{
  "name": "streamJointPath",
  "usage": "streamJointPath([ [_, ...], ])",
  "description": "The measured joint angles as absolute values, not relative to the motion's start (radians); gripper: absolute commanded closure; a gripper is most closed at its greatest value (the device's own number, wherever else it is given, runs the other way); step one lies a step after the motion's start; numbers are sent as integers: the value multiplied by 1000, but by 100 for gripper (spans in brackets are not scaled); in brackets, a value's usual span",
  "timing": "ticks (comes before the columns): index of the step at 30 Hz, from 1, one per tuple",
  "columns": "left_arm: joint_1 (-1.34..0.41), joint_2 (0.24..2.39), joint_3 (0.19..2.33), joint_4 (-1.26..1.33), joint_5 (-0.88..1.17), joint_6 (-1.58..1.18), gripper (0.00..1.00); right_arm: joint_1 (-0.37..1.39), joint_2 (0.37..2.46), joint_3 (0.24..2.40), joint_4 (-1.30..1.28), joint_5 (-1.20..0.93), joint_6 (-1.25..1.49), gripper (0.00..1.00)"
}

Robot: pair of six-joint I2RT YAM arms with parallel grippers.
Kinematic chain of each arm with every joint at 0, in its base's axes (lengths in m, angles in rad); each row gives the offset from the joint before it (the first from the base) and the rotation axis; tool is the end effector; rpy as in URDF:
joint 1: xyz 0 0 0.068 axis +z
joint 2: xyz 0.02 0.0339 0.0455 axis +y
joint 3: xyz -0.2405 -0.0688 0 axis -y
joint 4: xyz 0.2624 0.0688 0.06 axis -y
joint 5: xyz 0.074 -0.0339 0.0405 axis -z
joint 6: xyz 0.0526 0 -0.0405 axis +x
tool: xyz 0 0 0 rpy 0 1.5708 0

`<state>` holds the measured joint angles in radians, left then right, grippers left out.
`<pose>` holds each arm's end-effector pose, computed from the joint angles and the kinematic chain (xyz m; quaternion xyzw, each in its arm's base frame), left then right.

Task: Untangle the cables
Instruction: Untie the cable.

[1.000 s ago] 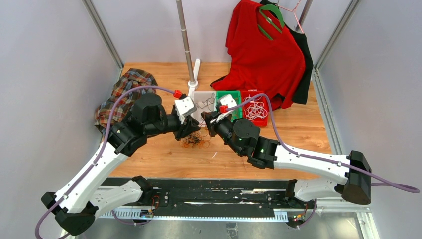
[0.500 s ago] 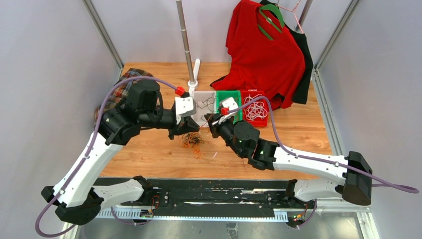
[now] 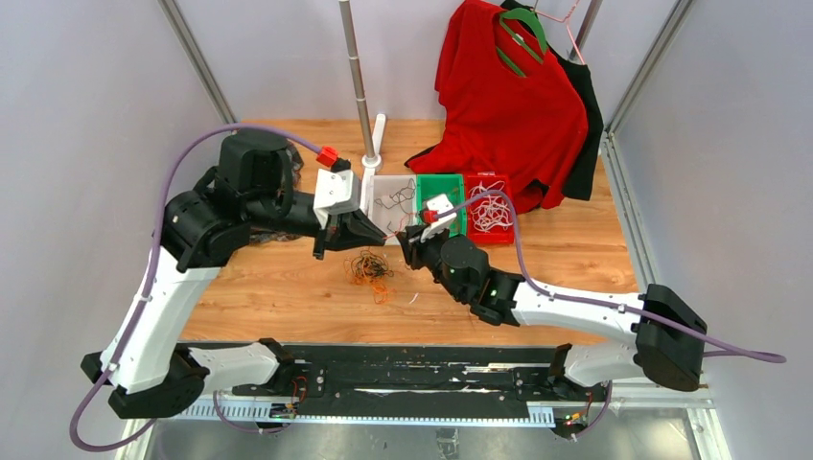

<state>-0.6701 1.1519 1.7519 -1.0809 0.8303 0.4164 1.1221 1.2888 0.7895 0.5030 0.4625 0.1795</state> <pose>0.1342 -0.1558 0.4802 0.5835 0.5618 -0.4021 0.4269 0.1657 0.2901 0.2720 -0.1673 0.6858 0.2890 0.6466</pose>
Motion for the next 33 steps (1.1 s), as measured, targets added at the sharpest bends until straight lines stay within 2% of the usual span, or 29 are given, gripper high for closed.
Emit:
streamJointPath([
  [10,-670,1201,1991,-1090,820,437,100,1110,1309,570,604,457,258,68],
  [15,-670,1207,2054,-1091,793,464,100,1110,1309,498,635,457,292,54],
  [20,-670,1221,2093,-1089,748,474,100,1110,1300,431,661,454,302,52],
  [22,-670,1221,2084,-1078,714,471,100,1110,1267,411,654,437,297,51],
  [26,-670,1192,1983,-1006,591,446,99,1113,1075,413,621,369,270,50],
  [33,-670,1161,1787,-867,386,359,100,1157,886,605,569,206,191,43],
])
